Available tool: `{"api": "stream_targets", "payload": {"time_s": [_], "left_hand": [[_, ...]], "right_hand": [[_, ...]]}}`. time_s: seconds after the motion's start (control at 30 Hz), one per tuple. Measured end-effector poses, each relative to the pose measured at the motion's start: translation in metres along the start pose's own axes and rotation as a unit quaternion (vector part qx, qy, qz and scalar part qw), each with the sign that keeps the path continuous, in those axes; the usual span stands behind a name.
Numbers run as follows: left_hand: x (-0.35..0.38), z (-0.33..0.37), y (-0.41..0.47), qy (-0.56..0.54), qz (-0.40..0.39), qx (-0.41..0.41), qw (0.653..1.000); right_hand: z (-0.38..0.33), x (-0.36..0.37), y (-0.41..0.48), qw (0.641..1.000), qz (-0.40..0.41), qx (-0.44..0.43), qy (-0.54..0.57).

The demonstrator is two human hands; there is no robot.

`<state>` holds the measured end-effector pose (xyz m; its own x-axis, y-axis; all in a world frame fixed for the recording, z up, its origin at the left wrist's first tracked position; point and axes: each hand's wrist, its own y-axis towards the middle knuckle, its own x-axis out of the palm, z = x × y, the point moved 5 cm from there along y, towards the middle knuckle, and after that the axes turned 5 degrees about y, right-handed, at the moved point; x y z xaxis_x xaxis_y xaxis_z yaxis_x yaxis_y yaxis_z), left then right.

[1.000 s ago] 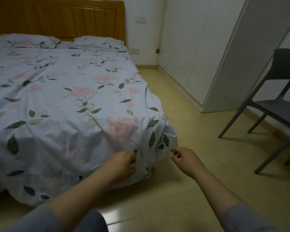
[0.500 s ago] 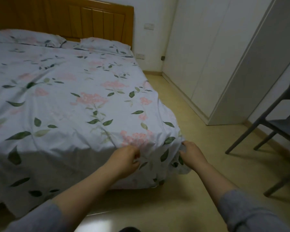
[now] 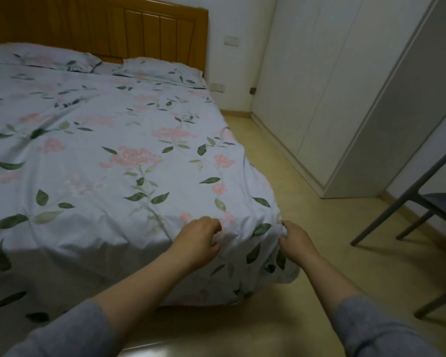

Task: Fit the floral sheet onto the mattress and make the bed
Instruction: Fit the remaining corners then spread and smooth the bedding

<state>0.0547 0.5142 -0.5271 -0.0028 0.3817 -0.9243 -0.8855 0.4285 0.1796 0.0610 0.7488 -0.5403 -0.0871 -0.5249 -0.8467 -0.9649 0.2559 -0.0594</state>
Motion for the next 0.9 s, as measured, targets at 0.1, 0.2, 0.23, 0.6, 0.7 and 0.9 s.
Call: {"api": "stream_targets", "payload": {"time_s": [0.1, 0.2, 0.23, 0.6, 0.7, 0.9], "left_hand": [[0.019, 0.006, 0.019, -0.003, -0.01, -0.021, 1.0], [0.041, 0.02, 0.033, -0.012, -0.019, -0.056, 0.998], [0.046, 0.025, 0.036, -0.01, -0.015, -0.064, 0.998], [0.094, 0.082, 0.043, 0.029, 0.038, -0.212, 0.976], [0.102, 0.104, 0.037, 0.029, 0.035, -0.246, 0.968], [0.092, 0.135, 0.04, 0.026, 0.046, -0.28, 0.959]], "right_hand": [[0.01, 0.004, 0.02, 0.999, -0.011, -0.004, 0.045], [0.024, 0.008, 0.042, 0.996, -0.039, -0.016, 0.073], [0.029, 0.008, 0.049, 0.995, -0.054, -0.016, 0.085], [0.107, -0.013, 0.07, 0.97, -0.166, -0.138, 0.113], [0.137, -0.026, 0.06, 0.971, -0.158, -0.178, 0.034], [0.173, -0.058, 0.067, 0.962, -0.19, -0.148, -0.127]]}}
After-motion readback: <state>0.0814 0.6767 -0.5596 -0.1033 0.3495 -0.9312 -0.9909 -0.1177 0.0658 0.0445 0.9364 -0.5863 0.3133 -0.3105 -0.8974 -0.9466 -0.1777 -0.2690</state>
